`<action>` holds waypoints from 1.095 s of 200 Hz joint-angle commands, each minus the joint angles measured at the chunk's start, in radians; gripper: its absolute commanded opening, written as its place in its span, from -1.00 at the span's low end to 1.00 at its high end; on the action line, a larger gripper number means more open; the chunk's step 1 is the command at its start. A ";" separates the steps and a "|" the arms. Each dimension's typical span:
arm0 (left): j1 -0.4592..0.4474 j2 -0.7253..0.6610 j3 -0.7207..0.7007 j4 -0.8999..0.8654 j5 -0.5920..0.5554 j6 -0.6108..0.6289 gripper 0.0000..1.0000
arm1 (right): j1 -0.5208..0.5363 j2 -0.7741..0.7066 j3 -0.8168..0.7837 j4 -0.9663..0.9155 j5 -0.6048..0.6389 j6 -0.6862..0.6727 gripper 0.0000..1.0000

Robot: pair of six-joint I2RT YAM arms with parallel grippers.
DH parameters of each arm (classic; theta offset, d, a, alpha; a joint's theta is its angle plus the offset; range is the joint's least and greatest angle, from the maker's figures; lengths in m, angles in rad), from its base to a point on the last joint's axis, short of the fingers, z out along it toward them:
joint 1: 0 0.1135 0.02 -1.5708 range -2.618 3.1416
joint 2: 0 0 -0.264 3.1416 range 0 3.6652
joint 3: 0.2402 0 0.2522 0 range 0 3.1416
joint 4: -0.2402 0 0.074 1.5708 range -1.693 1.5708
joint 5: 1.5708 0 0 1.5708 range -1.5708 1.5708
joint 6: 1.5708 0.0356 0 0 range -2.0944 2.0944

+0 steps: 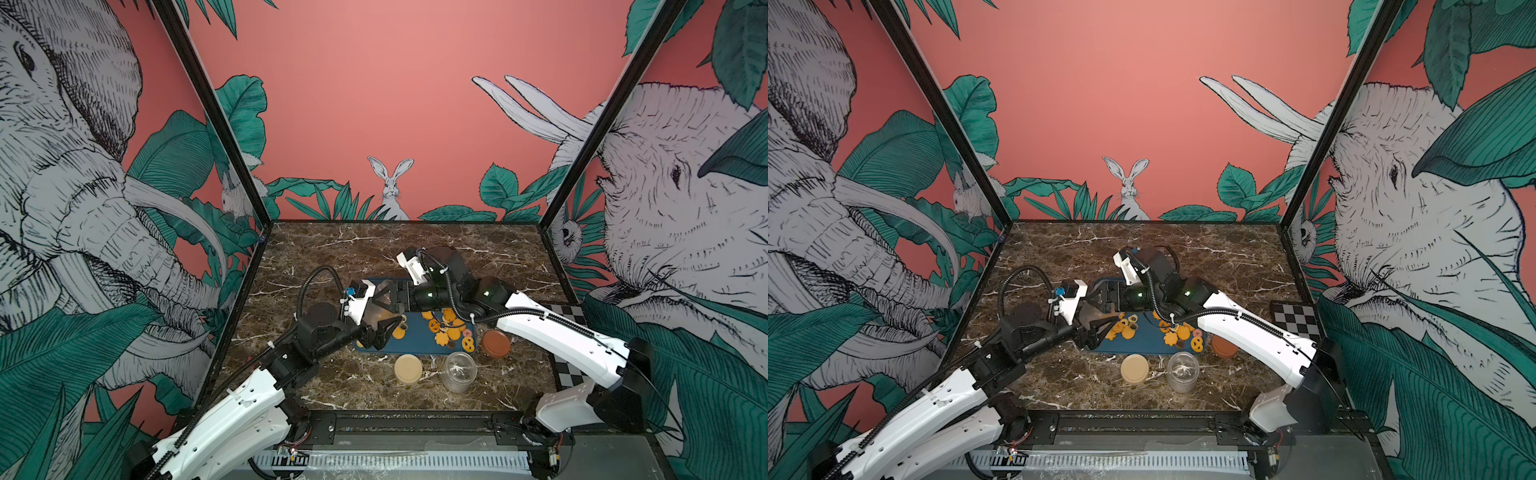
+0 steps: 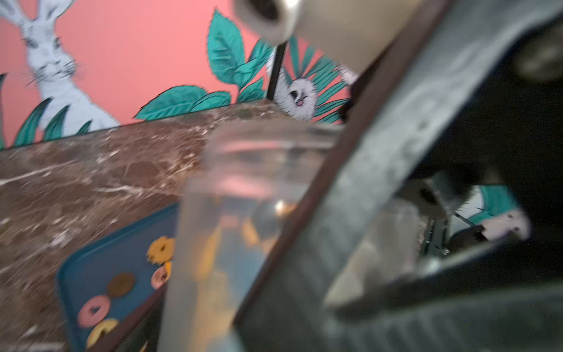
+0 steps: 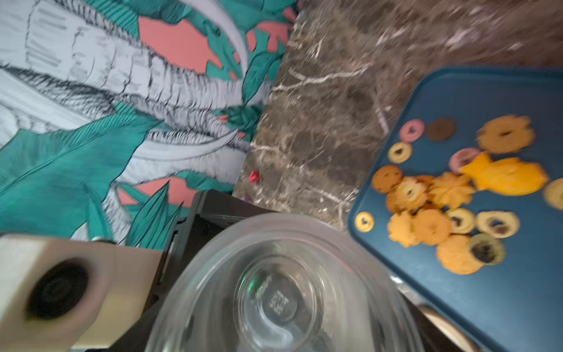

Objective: Pour the cookies out of the jar
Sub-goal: Place the jar at the center of the board.

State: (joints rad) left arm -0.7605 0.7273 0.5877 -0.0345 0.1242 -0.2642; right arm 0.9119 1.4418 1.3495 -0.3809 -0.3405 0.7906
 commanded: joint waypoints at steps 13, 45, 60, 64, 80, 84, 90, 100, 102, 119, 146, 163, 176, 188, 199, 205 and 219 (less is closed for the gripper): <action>0.047 -0.014 0.098 -0.318 -0.502 -0.097 0.99 | 0.013 0.010 0.004 -0.149 0.189 -0.132 -1.00; 0.049 0.037 0.188 -0.506 -0.714 -0.138 0.99 | 0.092 0.096 0.006 -0.133 0.266 -0.208 -1.00; 0.053 0.063 0.201 -0.537 -0.731 -0.148 0.99 | 0.125 0.128 0.003 -0.106 0.289 -0.227 -1.00; 0.053 0.070 0.196 -0.528 -0.716 -0.134 0.99 | 0.127 0.134 0.001 -0.097 0.282 -0.222 -1.00; 0.053 0.075 0.172 -0.504 -0.664 -0.116 0.99 | 0.127 0.146 -0.016 -0.048 0.257 -0.192 -1.00; 0.053 0.075 0.165 -0.501 -0.655 -0.117 0.99 | 0.127 0.145 -0.021 -0.034 0.251 -0.186 -1.00; 0.053 0.073 0.157 -0.503 -0.651 -0.123 0.99 | 0.127 0.141 -0.028 -0.011 0.239 -0.180 -1.00; 0.053 0.074 0.149 -0.517 -0.664 -0.146 0.99 | 0.131 0.137 -0.030 0.020 0.213 -0.177 -1.00; 0.053 0.074 0.149 -0.522 -0.667 -0.150 0.99 | 0.131 0.136 -0.030 0.025 0.209 -0.177 -1.00; 0.053 0.087 0.161 -0.562 -0.683 -0.181 0.99 | 0.157 0.151 -0.024 0.033 0.190 -0.206 -1.00; 0.154 0.146 0.226 -0.638 -0.638 -0.223 0.99 | 0.207 0.244 0.047 -0.086 0.214 -0.273 -1.00; 0.238 0.192 0.256 -0.670 -0.541 -0.259 0.99 | 0.234 0.282 0.094 -0.162 0.198 -0.301 -1.00; 0.295 0.212 0.259 -0.665 -0.453 -0.277 0.99 | 0.255 0.305 0.143 -0.246 0.188 -0.322 -1.00; 0.341 0.214 0.245 -0.638 -0.386 -0.290 0.99 | 0.280 0.334 0.201 -0.350 0.199 -0.344 -1.00; 0.368 0.212 0.229 -0.616 -0.347 -0.301 0.99 | 0.296 0.371 0.255 -0.447 0.201 -0.355 -1.00; 0.380 0.213 0.220 -0.603 -0.331 -0.306 0.99 | 0.302 0.396 0.288 -0.498 0.207 -0.356 -1.00; 0.391 0.212 0.204 -0.583 -0.317 -0.315 0.99 | 0.319 0.459 0.367 -0.606 0.232 -0.365 -1.00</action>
State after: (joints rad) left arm -0.3923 0.9497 0.8162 -0.6407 -0.2863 -0.5259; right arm 1.2037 1.8431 1.5848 -0.7696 -0.1379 0.4744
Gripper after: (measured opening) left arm 0.994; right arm 0.857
